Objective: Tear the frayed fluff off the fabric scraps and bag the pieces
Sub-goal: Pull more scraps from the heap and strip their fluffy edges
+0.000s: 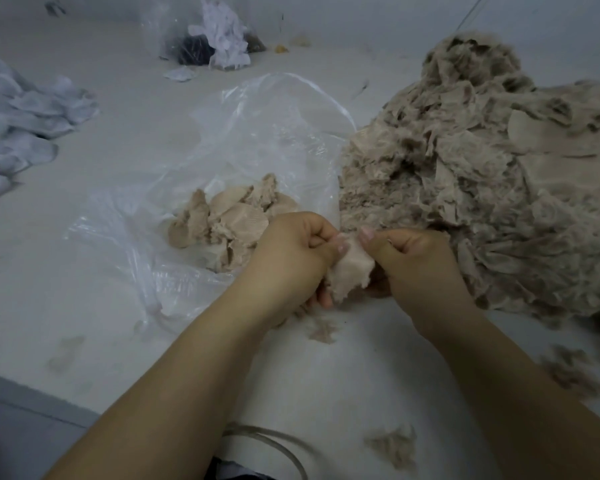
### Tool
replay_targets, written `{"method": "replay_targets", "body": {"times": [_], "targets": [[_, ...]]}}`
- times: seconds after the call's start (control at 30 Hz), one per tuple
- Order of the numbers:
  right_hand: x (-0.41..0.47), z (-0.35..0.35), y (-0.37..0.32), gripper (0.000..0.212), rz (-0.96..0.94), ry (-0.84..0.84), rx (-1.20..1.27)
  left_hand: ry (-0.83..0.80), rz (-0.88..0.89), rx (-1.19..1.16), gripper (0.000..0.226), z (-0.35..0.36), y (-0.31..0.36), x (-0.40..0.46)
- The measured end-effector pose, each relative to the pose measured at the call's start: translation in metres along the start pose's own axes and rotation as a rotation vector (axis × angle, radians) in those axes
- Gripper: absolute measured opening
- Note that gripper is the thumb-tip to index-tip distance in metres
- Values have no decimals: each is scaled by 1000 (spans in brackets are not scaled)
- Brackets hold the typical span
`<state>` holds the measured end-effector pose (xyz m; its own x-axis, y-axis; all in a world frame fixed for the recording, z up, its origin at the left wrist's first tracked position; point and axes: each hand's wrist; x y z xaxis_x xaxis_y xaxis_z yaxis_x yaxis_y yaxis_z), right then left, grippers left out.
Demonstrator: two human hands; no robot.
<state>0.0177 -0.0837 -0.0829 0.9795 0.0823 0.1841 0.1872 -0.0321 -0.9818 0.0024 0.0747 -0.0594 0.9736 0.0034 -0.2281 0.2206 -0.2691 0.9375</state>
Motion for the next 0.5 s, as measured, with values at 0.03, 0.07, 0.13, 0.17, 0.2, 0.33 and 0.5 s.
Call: {"method": "replay_targets", "body": {"times": [0.03,0.07,0.13,0.17,0.2,0.33,0.5], "targets": [[0,0,-1,36,4,5,-5,-5,-8,-22,18,0,-1,-1],[0,0,-1,39,7,9,-4,-7,-10,-31,18,1,-1,-1],[-1,0,-3,42,28,16,26,-3,-1,-43,18,2,0,-1],[-1,1,-4,44,40,19,42,-4,4,-50,17,2,0,-1],[-2,1,-6,45,53,25,57,-6,9,-51,17,2,2,-1],[-2,0,-9,39,108,85,143,-10,28,-18,17,3,9,1],[2,-4,-10,40,135,119,180,45,59,43,19,3,16,8]]}}
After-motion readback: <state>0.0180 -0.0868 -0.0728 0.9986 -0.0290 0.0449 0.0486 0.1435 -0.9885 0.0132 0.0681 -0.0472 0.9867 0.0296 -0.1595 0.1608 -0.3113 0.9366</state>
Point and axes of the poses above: each hand's wrist, its own x-axis towards the middle knuckle, its own z-axis out of the palm, y = z × x, and after that the axes turned 9 degrees about -z, right-handed
